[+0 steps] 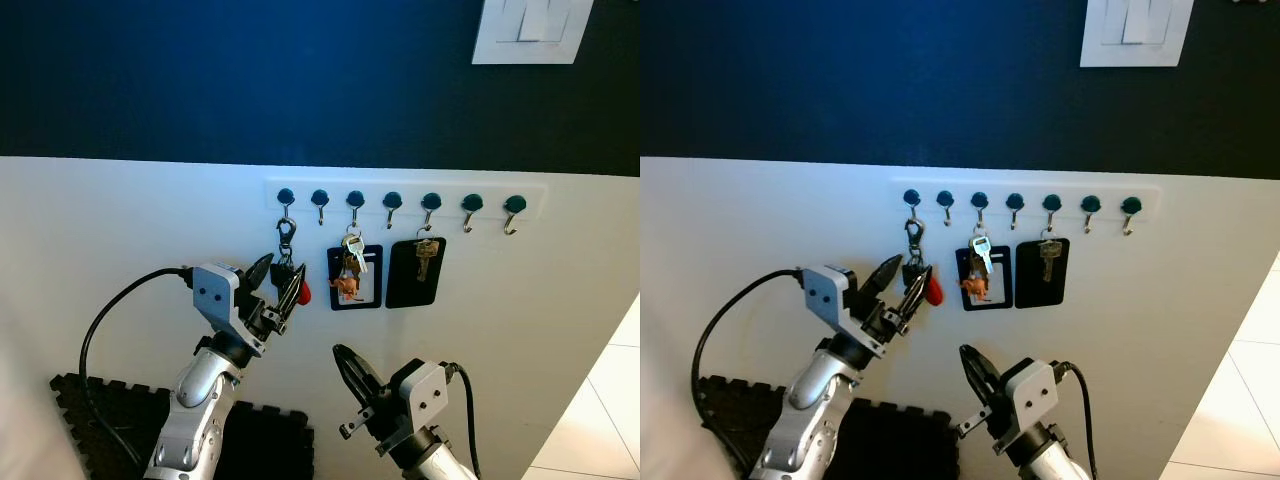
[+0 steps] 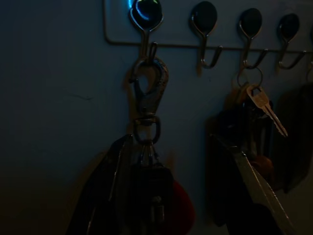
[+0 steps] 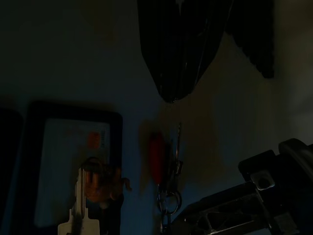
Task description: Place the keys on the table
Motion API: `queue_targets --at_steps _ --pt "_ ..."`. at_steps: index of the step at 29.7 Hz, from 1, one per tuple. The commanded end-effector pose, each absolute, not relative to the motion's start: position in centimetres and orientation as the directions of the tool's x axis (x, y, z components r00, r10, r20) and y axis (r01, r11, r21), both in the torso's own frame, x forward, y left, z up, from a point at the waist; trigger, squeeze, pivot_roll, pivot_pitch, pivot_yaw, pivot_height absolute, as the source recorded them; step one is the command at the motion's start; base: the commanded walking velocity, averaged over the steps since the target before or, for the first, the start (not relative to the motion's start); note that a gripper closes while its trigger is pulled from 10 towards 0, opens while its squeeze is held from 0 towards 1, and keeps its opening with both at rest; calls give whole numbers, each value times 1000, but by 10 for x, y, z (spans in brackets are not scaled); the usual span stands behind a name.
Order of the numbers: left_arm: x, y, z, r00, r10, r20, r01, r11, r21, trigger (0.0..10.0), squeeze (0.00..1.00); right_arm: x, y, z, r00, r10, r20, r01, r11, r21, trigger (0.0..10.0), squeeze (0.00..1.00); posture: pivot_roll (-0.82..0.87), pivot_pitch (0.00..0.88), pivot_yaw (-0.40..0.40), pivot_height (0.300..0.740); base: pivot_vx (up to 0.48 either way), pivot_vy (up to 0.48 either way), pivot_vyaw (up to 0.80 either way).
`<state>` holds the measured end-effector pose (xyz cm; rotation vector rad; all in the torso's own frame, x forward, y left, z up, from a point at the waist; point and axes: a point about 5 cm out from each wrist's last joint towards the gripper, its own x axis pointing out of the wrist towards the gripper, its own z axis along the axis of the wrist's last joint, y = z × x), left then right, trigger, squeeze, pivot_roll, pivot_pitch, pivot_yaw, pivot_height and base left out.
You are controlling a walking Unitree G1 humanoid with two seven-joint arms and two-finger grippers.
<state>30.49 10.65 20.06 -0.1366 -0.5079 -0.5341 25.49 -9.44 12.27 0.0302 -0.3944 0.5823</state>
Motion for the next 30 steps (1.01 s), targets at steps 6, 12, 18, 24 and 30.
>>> queue_targets --at_steps 6,12,18,24,30 --pt "311 100 192 759 -459 462 520 854 -5 10000 0 256 -92 119 768 531 357 -545 835 -70 10000 0 30 45 41 740 0 0 0" --pt "314 98 191 766 -458 452 512 859 2 10000 0 255 -92 120 769 529 359 -543 837 -70 10000 0 25 44 43 740 0 0 0" --pt "314 101 191 770 -447 456 501 865 0 10000 0 256 -92 119 769 530 357 -544 836 -71 10000 0 28 44 39 740 0 0 0" --pt "315 104 192 776 -428 464 484 875 -2 10000 0 256 -92 119 767 533 358 -546 835 -72 10000 0 30 44 38 740 0 0 0" --pt "317 104 198 769 -416 485 480 877 -8 9647 0 256 -92 119 767 533 356 -547 834 -71 10000 0 29 45 38 740 0 0 0"
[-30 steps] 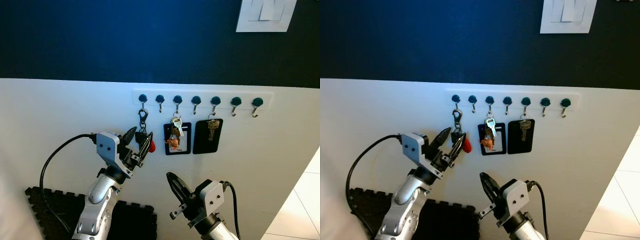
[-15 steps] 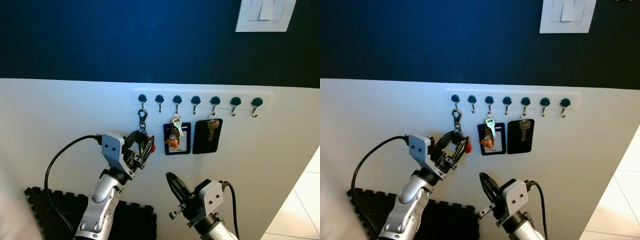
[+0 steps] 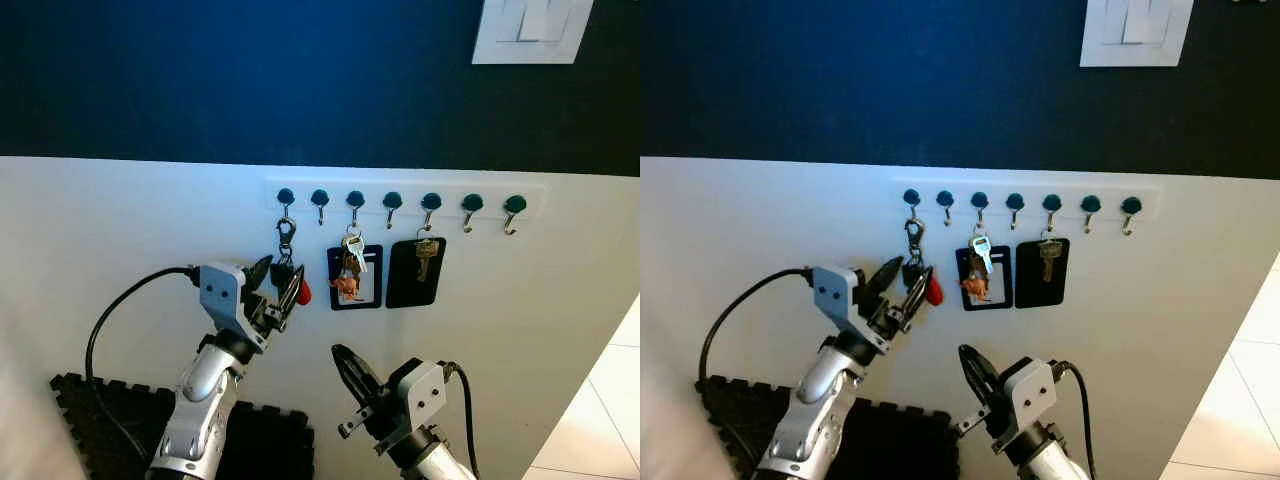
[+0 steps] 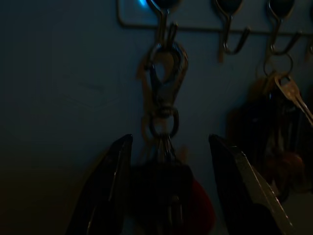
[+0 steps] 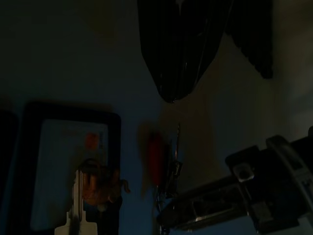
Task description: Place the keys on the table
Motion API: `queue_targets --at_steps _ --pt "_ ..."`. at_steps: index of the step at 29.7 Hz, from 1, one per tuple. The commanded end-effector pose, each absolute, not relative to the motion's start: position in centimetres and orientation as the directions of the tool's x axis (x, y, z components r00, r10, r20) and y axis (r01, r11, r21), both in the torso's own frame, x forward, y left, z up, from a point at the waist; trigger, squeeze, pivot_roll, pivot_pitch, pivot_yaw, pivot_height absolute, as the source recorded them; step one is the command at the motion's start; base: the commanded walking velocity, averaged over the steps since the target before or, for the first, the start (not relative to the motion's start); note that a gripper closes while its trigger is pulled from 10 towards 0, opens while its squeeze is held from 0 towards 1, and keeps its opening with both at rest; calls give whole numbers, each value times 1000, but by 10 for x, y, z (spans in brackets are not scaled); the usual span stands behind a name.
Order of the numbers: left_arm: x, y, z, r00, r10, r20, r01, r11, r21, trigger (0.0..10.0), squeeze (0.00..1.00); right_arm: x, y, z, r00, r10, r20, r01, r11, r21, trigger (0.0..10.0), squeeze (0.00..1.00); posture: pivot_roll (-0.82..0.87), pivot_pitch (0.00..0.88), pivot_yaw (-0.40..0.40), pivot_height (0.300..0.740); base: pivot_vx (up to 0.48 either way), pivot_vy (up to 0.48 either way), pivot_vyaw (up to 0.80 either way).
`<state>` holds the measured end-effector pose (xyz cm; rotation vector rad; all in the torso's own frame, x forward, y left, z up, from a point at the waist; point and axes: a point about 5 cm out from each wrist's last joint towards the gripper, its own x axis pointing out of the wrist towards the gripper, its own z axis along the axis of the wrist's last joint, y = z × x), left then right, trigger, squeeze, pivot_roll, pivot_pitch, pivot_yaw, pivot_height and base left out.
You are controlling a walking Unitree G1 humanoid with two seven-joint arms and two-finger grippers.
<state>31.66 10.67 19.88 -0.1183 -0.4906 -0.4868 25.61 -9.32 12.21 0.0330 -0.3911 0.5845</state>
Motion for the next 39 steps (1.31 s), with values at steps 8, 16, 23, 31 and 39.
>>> queue_targets --at_steps 8,16,23,31,39 --pt "315 102 196 764 -430 481 490 872 1 0 0 255 -92 118 769 534 353 -546 834 -72 10000 0 29 45 40 740 0 0 0" --pt "314 103 197 760 -435 484 495 869 4 0 0 256 -92 118 767 536 353 -549 833 -73 10000 0 33 43 38 740 0 0 0" --pt "312 106 199 744 -441 503 502 865 16 0 0 256 -92 118 766 537 352 -549 832 -75 10000 0 33 43 37 740 0 0 0" --pt "309 110 205 724 -441 531 510 860 19 0 0 256 -92 118 767 536 353 -548 833 -75 10000 0 33 39 37 740 0 0 0" --pt "307 112 218 670 -490 558 557 828 59 0 0 256 -92 117 767 536 353 -548 833 -75 10000 0 36 41 37 740 0 0 0"
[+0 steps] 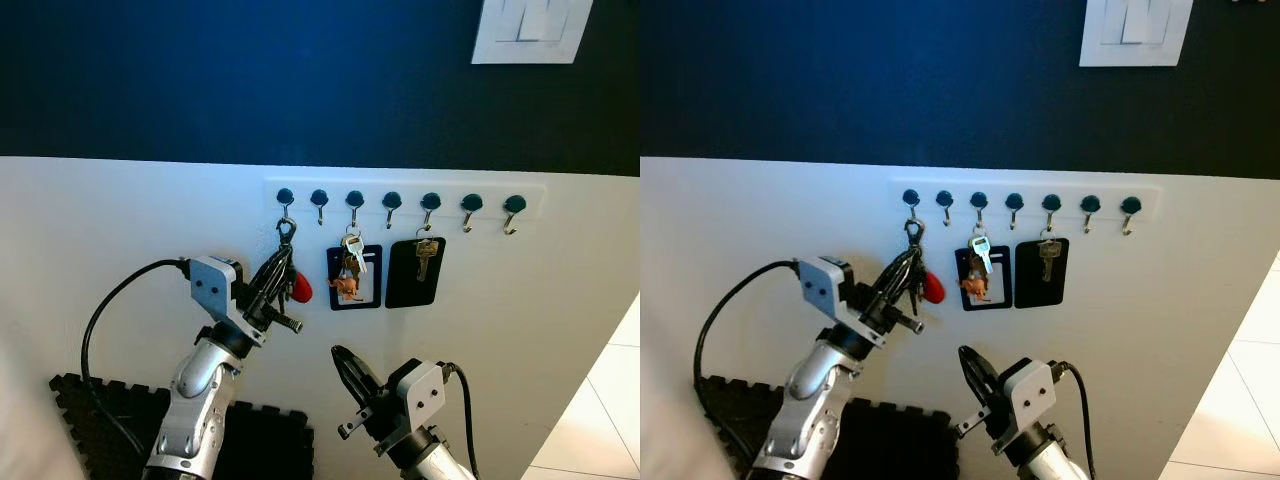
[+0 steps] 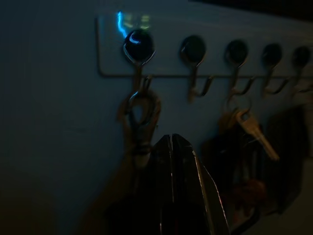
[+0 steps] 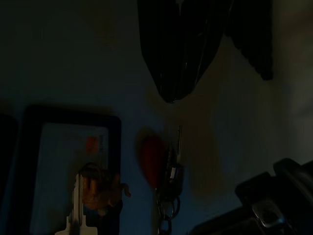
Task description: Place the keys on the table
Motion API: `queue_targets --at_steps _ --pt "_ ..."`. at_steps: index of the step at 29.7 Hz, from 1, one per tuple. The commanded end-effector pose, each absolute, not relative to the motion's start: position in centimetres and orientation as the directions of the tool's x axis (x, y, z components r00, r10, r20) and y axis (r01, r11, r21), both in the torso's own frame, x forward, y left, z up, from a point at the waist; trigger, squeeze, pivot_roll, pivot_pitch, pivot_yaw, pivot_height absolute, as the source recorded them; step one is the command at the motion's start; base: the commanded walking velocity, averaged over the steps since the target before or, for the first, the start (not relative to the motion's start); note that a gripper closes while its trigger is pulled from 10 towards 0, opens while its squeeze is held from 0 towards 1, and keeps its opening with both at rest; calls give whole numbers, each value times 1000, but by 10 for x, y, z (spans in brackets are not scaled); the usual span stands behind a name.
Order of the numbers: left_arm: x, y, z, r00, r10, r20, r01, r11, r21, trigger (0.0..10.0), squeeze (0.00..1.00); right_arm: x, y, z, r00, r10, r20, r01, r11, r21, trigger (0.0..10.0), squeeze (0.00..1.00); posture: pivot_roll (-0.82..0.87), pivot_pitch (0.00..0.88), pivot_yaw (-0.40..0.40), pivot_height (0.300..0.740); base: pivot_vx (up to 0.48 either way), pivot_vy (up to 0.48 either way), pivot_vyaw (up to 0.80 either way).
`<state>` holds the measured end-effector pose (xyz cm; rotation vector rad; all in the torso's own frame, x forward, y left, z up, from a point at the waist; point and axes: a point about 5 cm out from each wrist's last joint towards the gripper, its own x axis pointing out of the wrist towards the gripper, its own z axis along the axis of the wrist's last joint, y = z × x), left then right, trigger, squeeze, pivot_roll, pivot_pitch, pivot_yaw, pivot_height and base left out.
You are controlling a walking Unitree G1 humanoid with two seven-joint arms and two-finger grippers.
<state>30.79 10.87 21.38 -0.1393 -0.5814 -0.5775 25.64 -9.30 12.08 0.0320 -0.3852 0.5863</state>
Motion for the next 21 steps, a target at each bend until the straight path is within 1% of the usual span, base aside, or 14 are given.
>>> queue_targets --at_steps 1,6,9,10,11,12,15,16,21 --pt "306 112 221 663 -495 562 561 825 64 0 0 256 -92 117 767 536 353 -548 833 -75 10000 0 36 42 37 740 0 0 0" --pt "306 114 232 642 -492 588 562 824 75 0 0 256 -92 117 767 536 352 -548 833 -74 10000 0 36 42 37 740 0 0 0" --pt "308 113 241 624 -507 595 561 820 110 0 0 255 -91 117 767 537 352 -549 832 -74 10000 0 38 42 36 740 0 0 0" --pt "310 112 239 639 -513 574 551 825 124 1451 0 255 -91 117 767 538 351 -550 832 -74 10000 0 38 42 36 740 0 0 0" --pt "311 111 237 651 -516 557 544 828 132 1451 0 255 -91 117 767 538 350 -550 832 -74 10000 0 38 42 36 740 0 0 0" --pt "312 110 233 658 -519 546 546 828 129 8078 4 256 -91 116 767 538 350 -550 832 -74 10000 0 35 42 38 740 0 0 0" --pt "312 109 231 660 -521 541 549 826 125 8078 4 256 -91 116 767 538 349 -550 832 -74 10000 0 35 42 38 740 0 0 0" --pt "311 108 229 664 -518 539 549 827 118 10000 1000 256 -91 116 767 538 349 -550 832 -75 10000 0 32 43 39 740 0 0 0" --pt "309 106 223 681 -504 531 539 836 101 10000 1000 255 -92 117 770 534 349 -545 835 -76 10000 0 30 43 39 740 0 0 0"
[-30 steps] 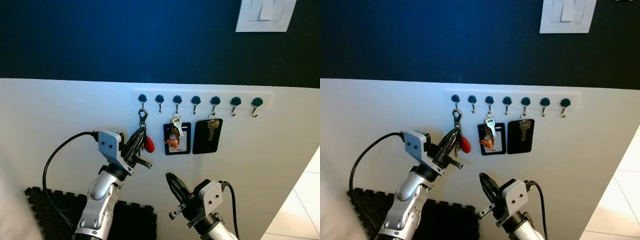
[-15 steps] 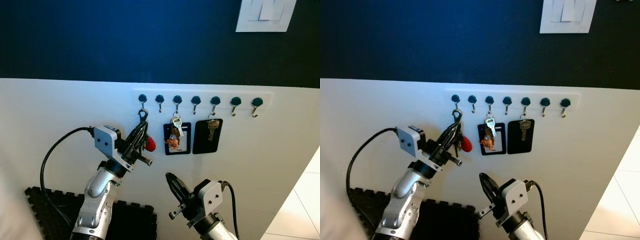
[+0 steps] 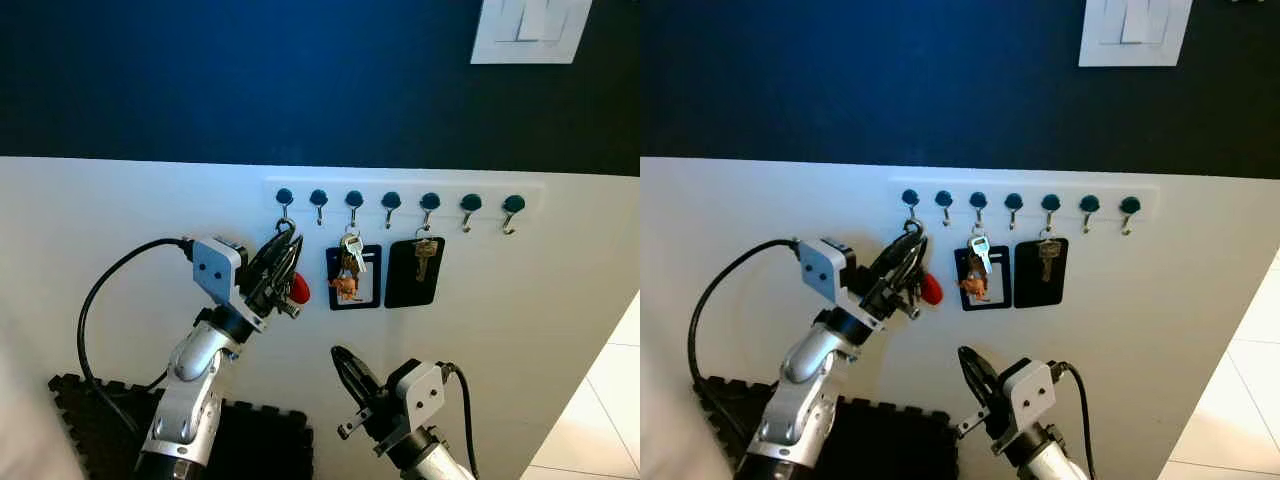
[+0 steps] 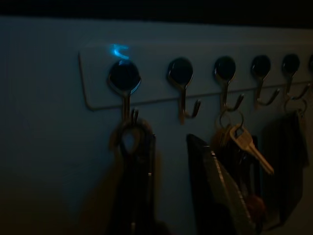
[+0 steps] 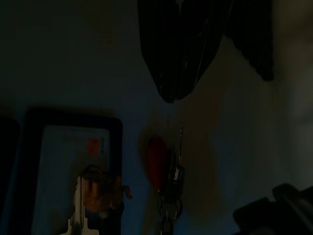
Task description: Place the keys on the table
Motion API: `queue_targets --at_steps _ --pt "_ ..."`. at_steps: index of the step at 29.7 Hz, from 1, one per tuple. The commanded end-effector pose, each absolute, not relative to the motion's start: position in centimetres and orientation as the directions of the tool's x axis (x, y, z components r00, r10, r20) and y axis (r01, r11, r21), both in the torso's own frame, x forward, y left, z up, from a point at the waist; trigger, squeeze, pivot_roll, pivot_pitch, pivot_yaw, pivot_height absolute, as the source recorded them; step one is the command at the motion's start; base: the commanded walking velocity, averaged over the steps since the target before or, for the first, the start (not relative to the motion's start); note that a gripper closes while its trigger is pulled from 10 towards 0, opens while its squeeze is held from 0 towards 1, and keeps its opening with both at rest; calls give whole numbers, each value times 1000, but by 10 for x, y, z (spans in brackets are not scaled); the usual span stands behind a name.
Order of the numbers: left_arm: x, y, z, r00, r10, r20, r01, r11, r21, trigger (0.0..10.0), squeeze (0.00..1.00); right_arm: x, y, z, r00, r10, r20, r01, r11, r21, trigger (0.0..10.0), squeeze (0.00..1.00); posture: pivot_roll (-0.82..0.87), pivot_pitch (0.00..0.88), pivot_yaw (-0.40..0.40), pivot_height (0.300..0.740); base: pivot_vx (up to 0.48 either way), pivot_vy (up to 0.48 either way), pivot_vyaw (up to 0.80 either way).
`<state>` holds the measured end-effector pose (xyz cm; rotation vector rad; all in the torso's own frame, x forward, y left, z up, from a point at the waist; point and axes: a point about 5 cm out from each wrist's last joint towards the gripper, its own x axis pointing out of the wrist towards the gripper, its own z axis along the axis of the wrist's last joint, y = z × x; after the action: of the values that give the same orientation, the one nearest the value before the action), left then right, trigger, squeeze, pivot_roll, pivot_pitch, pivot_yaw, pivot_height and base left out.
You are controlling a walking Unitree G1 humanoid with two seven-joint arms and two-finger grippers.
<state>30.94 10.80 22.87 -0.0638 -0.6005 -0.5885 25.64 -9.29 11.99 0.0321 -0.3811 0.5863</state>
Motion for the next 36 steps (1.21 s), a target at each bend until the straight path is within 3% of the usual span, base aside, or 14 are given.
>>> queue_targets --at_steps 1,10,12,31,33,35,36 --pt "309 106 222 682 -504 530 539 836 100 10000 1000 255 -92 116 770 534 349 -545 835 -76 10000 0 31 43 37 740 0 0 0" --pt "312 108 219 728 -469 499 494 865 92 10000 1000 255 -92 116 769 538 346 -549 833 -76 10000 0 33 43 36 740 0 0 0" --pt "316 107 214 762 -450 465 480 875 61 10000 0 256 -92 116 769 538 347 -549 833 -76 10000 0 33 43 37 740 0 0 0" --pt "319 98 215 808 -375 453 417 909 9 10000 0 256 -92 116 770 534 348 -544 835 -78 10000 0 33 42 38 740 0 0 0" --pt "320 99 216 815 -355 459 394 919 10 9569 0 257 -92 116 770 534 349 -544 835 -77 10000 0 34 42 38 740 0 0 0" --pt "320 100 218 822 -329 464 366 930 12 8196 0 257 -91 116 770 534 349 -544 836 -78 10000 0 33 41 40 740 0 0 0" --pt "321 101 218 825 -322 465 358 934 13 8196 0 257 -91 116 770 534 349 -544 836 -78 10000 0 33 41 40 740 0 0 0"
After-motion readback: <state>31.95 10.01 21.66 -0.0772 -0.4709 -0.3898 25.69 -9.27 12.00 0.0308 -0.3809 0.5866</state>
